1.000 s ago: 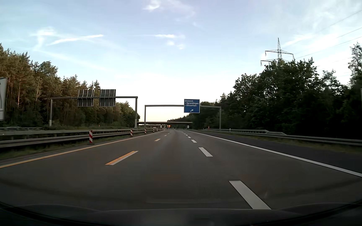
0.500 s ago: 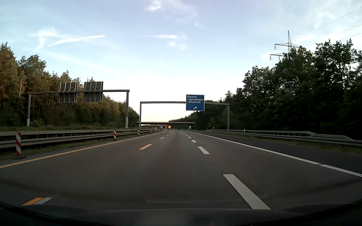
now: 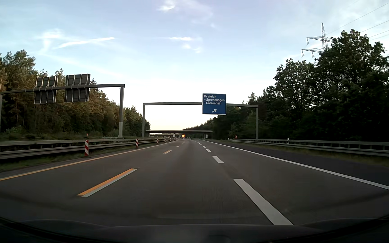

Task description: Follow the waypoints while adhering to traffic rules and regulations

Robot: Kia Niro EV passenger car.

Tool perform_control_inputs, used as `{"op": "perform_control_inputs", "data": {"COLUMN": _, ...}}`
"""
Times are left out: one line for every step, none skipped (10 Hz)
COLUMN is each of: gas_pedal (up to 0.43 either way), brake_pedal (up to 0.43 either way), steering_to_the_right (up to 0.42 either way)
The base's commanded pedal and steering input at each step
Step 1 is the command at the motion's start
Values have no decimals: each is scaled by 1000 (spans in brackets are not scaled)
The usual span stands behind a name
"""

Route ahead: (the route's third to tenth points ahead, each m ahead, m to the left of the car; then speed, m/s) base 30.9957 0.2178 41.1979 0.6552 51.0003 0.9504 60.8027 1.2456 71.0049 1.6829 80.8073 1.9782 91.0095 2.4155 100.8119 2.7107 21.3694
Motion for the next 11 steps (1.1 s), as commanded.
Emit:
{"op": "perform_control_inputs", "data": {"gas_pedal": 110, "brake_pedal": 0, "steering_to_the_right": -2}}
{"op": "perform_control_inputs", "data": {"gas_pedal": 110, "brake_pedal": 0, "steering_to_the_right": -3}}
{"op": "perform_control_inputs", "data": {"gas_pedal": 110, "brake_pedal": 0, "steering_to_the_right": -3}}
{"op": "perform_control_inputs", "data": {"gas_pedal": 110, "brake_pedal": 0, "steering_to_the_right": -2}}
{"op": "perform_control_inputs", "data": {"gas_pedal": 110, "brake_pedal": 0, "steering_to_the_right": -2}}
{"op": "perform_control_inputs", "data": {"gas_pedal": 110, "brake_pedal": 0, "steering_to_the_right": -2}}
{"op": "perform_control_inputs", "data": {"gas_pedal": 110, "brake_pedal": 0, "steering_to_the_right": -2}}
{"op": "perform_control_inputs", "data": {"gas_pedal": 118, "brake_pedal": 0, "steering_to_the_right": -2}}
{"op": "perform_control_inputs", "data": {"gas_pedal": 118, "brake_pedal": 0, "steering_to_the_right": -2}}
{"op": "perform_control_inputs", "data": {"gas_pedal": 118, "brake_pedal": 0, "steering_to_the_right": -2}}
{"op": "perform_control_inputs", "data": {"gas_pedal": 130, "brake_pedal": 0, "steering_to_the_right": -2}}
